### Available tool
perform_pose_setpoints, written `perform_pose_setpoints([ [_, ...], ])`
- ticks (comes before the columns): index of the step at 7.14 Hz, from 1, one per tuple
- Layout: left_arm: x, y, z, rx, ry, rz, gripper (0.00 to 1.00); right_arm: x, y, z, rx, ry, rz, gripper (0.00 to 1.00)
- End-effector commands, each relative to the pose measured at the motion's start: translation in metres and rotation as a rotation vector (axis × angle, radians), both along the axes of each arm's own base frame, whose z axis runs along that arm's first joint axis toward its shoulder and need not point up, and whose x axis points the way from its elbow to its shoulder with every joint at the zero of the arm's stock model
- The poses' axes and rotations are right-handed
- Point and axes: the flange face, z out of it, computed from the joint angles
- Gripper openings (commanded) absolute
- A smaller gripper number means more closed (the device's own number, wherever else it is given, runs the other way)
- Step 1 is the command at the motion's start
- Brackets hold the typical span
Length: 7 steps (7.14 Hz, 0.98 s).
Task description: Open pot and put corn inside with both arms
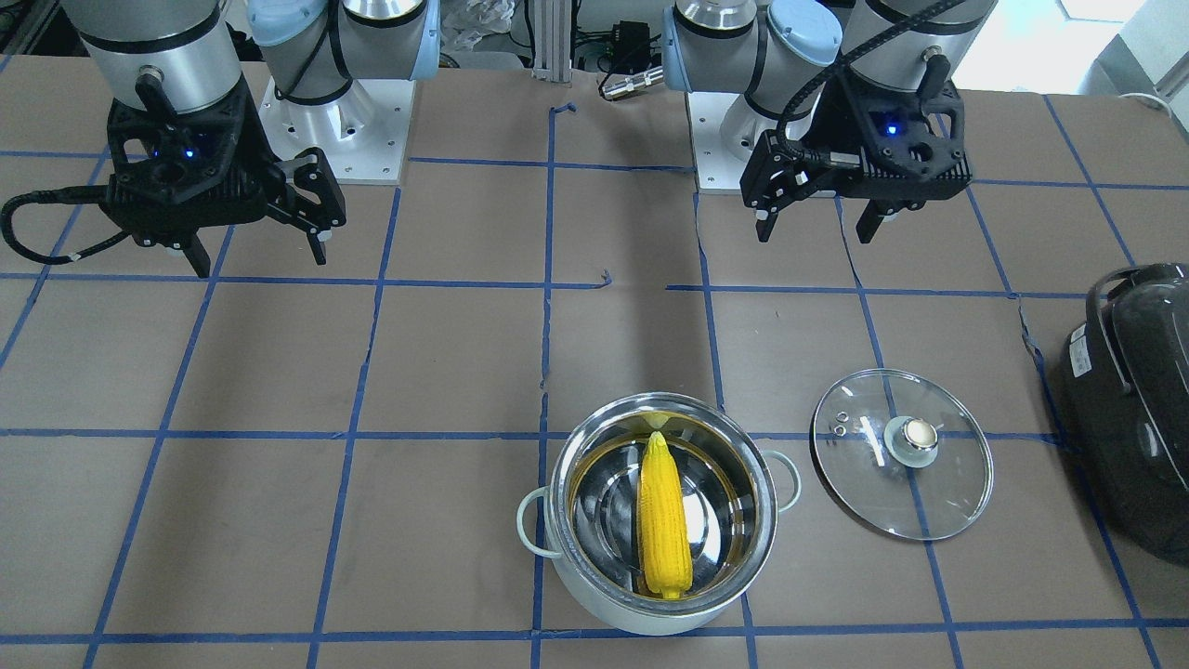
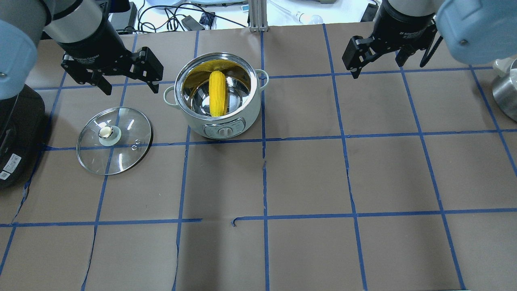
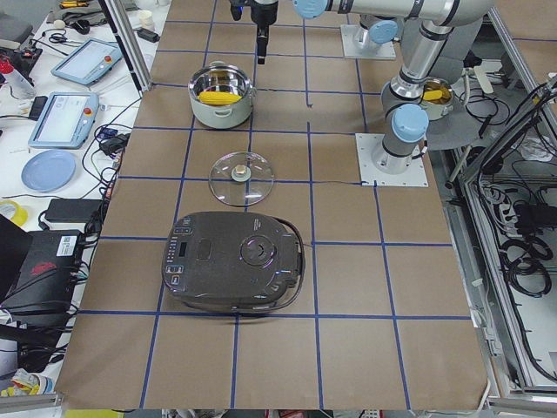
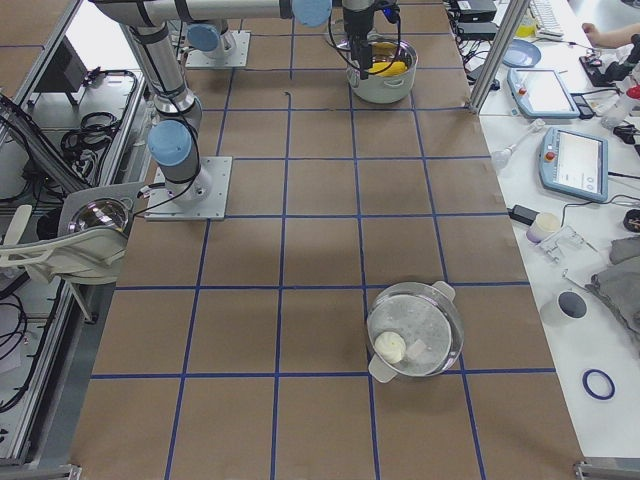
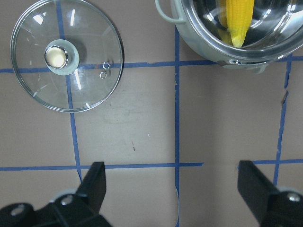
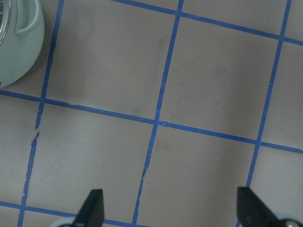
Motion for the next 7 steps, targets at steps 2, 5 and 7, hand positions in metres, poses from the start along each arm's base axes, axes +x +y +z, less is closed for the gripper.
perform_pose_setpoints([
  [2,-0.001,0.003,0.001,-0.004,0.001,-0.007,1.0,0.001,-0.001,0.001,-0.005,-0.014,-0.002,0.97],
  [5,0.0,0.002,0.001,-0.006,0.001,-0.008,1.0,-0.008,-0.004,-0.001,0.003,-0.05,-0.022,0.96],
  [7,-0.001,0.003,0.0,-0.004,0.001,-0.01,1.0,-0.01,-0.003,0.0,0.003,-0.053,-0.024,0.98],
])
